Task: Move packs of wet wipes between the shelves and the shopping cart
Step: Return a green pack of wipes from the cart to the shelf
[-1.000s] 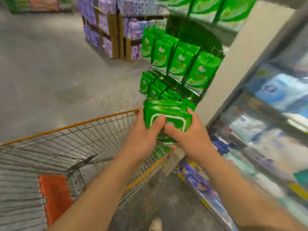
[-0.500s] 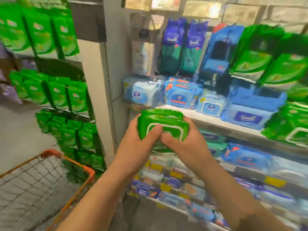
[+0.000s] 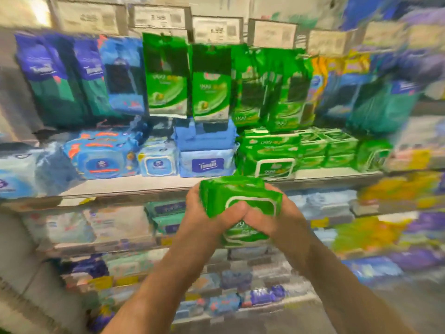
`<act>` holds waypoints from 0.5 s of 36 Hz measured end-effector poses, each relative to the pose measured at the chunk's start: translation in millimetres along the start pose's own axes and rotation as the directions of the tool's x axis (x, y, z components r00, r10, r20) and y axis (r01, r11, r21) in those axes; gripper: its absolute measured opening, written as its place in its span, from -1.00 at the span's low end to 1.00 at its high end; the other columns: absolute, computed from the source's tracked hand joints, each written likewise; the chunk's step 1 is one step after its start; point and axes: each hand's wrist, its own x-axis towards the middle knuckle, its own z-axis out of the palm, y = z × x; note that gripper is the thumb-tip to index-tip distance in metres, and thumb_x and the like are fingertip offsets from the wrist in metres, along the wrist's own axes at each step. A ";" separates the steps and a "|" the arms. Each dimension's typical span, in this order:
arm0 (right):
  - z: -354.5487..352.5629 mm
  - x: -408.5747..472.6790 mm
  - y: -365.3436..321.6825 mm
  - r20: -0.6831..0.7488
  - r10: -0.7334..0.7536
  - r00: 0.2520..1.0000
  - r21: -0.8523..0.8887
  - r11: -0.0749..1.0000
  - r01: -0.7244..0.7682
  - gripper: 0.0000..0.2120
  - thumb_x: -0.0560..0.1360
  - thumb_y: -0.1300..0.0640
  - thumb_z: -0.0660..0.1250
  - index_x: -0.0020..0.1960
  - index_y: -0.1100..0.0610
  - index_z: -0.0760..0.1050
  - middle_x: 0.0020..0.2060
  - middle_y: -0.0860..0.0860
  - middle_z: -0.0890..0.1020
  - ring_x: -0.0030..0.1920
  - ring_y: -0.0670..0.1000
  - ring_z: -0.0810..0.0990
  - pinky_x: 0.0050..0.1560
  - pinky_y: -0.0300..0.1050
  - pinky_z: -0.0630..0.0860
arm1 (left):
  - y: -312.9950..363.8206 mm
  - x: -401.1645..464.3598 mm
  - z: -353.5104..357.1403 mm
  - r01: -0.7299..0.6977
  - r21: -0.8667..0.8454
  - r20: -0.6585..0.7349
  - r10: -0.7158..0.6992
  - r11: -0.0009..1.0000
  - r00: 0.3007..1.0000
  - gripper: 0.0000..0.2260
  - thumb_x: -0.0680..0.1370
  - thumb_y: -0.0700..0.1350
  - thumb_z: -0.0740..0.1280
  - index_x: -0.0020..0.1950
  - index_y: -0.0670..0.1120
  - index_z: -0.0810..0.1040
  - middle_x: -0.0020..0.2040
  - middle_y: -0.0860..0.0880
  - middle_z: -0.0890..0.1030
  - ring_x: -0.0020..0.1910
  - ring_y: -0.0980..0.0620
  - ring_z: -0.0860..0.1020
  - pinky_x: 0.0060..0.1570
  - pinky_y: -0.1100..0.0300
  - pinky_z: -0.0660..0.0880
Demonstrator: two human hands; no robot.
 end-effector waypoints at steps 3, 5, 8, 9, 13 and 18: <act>-32.7 2.2 -0.7 -0.057 0.025 0.998 -0.004 1.000 -0.026 -0.51 0.43 0.29 0.54 0.29 0.02 0.53 0.04 -0.03 0.74 0.07 -0.03 0.71 -0.03 -0.22 0.63 | -0.2 18.3 24.5 0.034 0.059 0.064 -0.038 0.998 0.997 -0.04 0.04 0.25 0.60 0.40 0.18 0.37 0.12 0.06 0.72 0.10 0.01 0.70 0.17 -0.09 0.61; -52.2 2.8 -0.4 -0.058 0.018 0.998 -0.023 1.000 -0.020 -0.55 0.46 0.26 0.50 0.32 0.06 0.52 0.08 0.04 0.73 0.09 0.04 0.70 0.00 -0.12 0.64 | 0.5 31.4 38.2 0.028 0.102 0.109 -0.040 0.994 0.993 -0.07 0.07 0.30 0.57 0.40 0.16 0.42 0.15 0.07 0.71 0.14 -0.01 0.68 0.24 -0.14 0.57; -78.5 5.4 -0.1 -0.130 0.028 0.991 0.011 1.000 -0.027 -0.56 0.43 0.14 0.44 0.30 0.08 0.56 0.09 0.11 0.72 0.10 0.15 0.70 0.05 0.08 0.65 | 0.3 53.0 56.5 0.061 0.031 0.192 -0.065 0.998 0.979 -0.18 0.17 0.39 0.57 0.37 0.15 0.51 0.22 0.00 0.70 0.20 -0.12 0.67 0.30 -0.24 0.52; -87.5 7.9 0.6 -0.157 0.030 0.987 0.031 0.999 -0.026 -0.58 0.42 0.11 0.43 0.28 0.09 0.58 0.07 0.11 0.72 0.08 0.15 0.71 -0.01 0.05 0.66 | -0.5 60.5 63.0 0.088 0.004 0.206 -0.086 0.996 0.975 -0.10 0.16 0.44 0.58 0.42 0.13 0.48 0.29 -0.04 0.66 0.26 -0.15 0.64 0.31 -0.26 0.50; -119.6 24.7 3.4 -0.201 0.043 0.979 0.038 0.999 -0.036 -0.59 0.39 0.06 0.44 0.21 0.12 0.60 -0.02 0.11 0.74 -0.05 0.12 0.73 -0.17 -0.05 0.64 | -5.6 90.9 91.4 0.159 -0.127 0.273 -0.120 0.979 0.954 -0.08 0.21 0.15 0.62 0.50 -0.07 0.37 0.31 -0.21 0.62 0.20 -0.23 0.66 0.07 -0.17 0.65; -157.6 57.2 6.8 -0.330 0.011 0.944 -0.034 0.999 -0.023 -0.05 0.09 -0.34 0.63 0.33 0.13 0.52 0.08 0.14 0.72 0.07 0.22 0.70 -0.01 0.18 0.65 | -10.5 136.4 124.1 0.177 -0.170 0.358 -0.106 0.969 0.928 -0.22 0.23 -0.05 0.70 0.37 -0.09 0.44 0.11 -0.10 0.73 0.02 -0.18 0.73 -0.06 -0.15 0.67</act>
